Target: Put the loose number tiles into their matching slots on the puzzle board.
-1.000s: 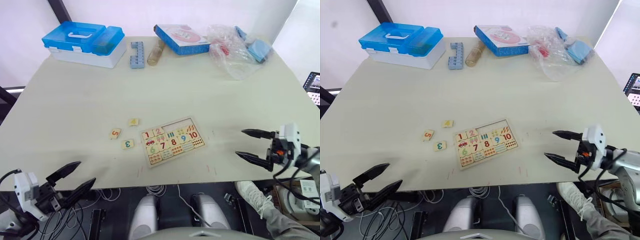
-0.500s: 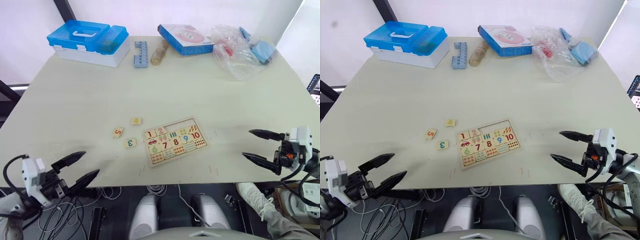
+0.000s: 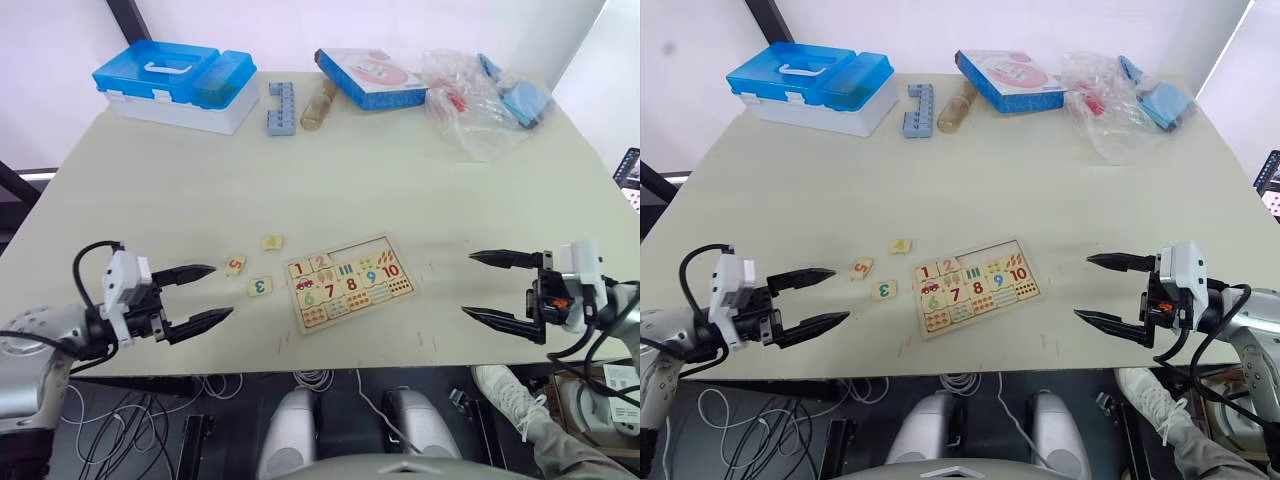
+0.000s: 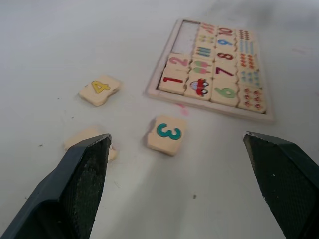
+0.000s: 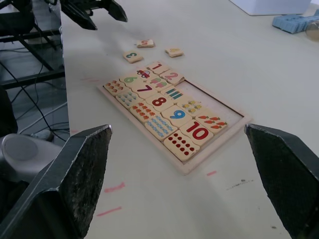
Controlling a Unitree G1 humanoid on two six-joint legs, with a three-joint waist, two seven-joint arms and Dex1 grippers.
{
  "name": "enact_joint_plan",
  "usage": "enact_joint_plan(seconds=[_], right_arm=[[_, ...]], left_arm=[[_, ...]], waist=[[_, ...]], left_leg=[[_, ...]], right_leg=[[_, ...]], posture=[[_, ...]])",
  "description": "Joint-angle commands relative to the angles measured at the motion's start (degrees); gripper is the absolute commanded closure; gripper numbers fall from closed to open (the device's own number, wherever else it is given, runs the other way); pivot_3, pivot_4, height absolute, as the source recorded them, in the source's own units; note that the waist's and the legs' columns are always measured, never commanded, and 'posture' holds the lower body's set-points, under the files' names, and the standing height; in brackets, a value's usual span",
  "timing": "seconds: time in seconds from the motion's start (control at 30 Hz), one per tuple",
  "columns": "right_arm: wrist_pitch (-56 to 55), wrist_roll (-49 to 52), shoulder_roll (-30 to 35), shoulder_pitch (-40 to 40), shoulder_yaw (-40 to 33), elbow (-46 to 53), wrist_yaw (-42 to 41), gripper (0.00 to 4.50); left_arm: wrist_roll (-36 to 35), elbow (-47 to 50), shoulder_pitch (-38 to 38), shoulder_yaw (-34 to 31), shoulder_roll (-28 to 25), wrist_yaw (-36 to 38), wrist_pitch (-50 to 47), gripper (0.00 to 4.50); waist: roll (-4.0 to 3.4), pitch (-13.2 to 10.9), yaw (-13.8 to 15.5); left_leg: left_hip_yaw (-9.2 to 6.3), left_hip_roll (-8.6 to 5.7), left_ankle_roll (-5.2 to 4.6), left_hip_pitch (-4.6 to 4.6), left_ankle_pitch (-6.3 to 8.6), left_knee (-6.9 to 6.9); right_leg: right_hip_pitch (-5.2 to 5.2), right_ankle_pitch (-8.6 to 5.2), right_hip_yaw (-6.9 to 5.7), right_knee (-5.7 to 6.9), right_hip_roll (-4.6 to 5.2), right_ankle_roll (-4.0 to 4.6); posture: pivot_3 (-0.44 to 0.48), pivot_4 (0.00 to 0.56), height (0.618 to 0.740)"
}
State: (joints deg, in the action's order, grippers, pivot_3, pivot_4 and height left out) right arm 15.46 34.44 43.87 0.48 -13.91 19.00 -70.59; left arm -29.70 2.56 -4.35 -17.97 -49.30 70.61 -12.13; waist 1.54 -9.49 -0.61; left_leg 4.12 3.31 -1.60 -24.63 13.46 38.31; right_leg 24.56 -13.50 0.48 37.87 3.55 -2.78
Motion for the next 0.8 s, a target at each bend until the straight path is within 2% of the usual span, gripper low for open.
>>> enact_joint_plan(seconds=[0.03, 0.2, 0.3, 0.37, 0.57, 0.63, 0.8], right_arm=[[-0.4, 0.4, 0.5, -0.8, -0.1, 2.4, 1.2, 0.04], [-0.5, 0.5, 0.3, -0.3, 0.1, 3.4, 2.3, 0.04], [-0.7, 0.7, 0.4, -0.2, 0.0, 3.4, 2.5, 0.04], [-0.6, 0.9, 0.4, -0.6, 0.1, 3.3, 2.6, 0.04], [0.0, 3.0, 0.9, -0.3, -1.0, 3.6, 1.6, 0.04], [-0.9, 3.0, 0.9, 0.4, -1.6, 4.0, 1.5, 0.04], [-0.5, 3.6, 2.5, 2.5, -3.0, 3.7, 0.0, 0.04]], left_arm=[[1.2, 2.9, 1.3, 1.6, 0.2, -3.0, -1.8, 0.0], [0.8, 11.0, -1.5, 0.7, 4.1, -12.5, -6.1, 0.0], [0.4, 22.4, -7.8, -1.5, 9.6, -23.9, -11.6, 0.0], [1.4, 29.4, -10.3, -1.3, 14.7, -34.7, -17.5, 0.0], [9.0, 43.8, -13.0, 6.4, 26.3, -56.6, -29.7, 0.0], [10.1, 45.6, -13.1, 8.0, 30.0, -61.1, -32.3, 0.0], [14.0, 47.3, -11.3, 13.8, 34.6, -68.3, -36.5, 0.0]], waist=[[0.0, 0.0, 0.0], [0.01, 0.0, 0.0], [0.01, 0.0, -0.3], [0.01, 0.0, 0.0], [0.13, 0.0, 0.4], [0.13, 0.0, 0.4], [0.17, 0.0, 0.5]], left_leg=[[0.0, 0.0, 0.0, 0.0, 0.0, 0.0], [-0.01, 0.0, 0.0, 0.0, 0.0, 0.01], [-0.02, 0.01, 0.0, 0.01, 0.0, 0.01], [-0.04, 0.01, 0.0, 0.05, -0.01, 0.02], [-0.14, -0.04, -0.01, 0.63, 0.01, 0.0], [-0.14, -0.04, -0.01, 0.73, 0.01, -0.01], [-0.13, -0.07, -0.01, 0.76, 0.01, -0.02]], right_leg=[[0.0, 0.02, 0.0, 0.0, 0.0, -0.03], [0.0, 0.04, 0.03, 0.01, -0.01, -0.06], [-0.01, 0.05, 0.11, -0.01, 0.01, -0.08], [-0.04, 0.05, 0.1, 0.02, -0.06, -0.08], [-0.77, -0.01, 0.06, -0.1, -0.06, -0.02], [-0.85, -0.05, 0.07, -0.1, -0.07, 0.05], [-0.85, -0.07, 0.11, -0.11, -0.09, 0.1]], posture=[[0.0, 0.15, 0.74], [0.0, 0.15, 0.74], [0.0, 0.15, 0.74], [0.0, 0.15, 0.74], [0.0, 0.15, 0.74], [0.0, 0.15, 0.74], [0.0, 0.15, 0.74]])
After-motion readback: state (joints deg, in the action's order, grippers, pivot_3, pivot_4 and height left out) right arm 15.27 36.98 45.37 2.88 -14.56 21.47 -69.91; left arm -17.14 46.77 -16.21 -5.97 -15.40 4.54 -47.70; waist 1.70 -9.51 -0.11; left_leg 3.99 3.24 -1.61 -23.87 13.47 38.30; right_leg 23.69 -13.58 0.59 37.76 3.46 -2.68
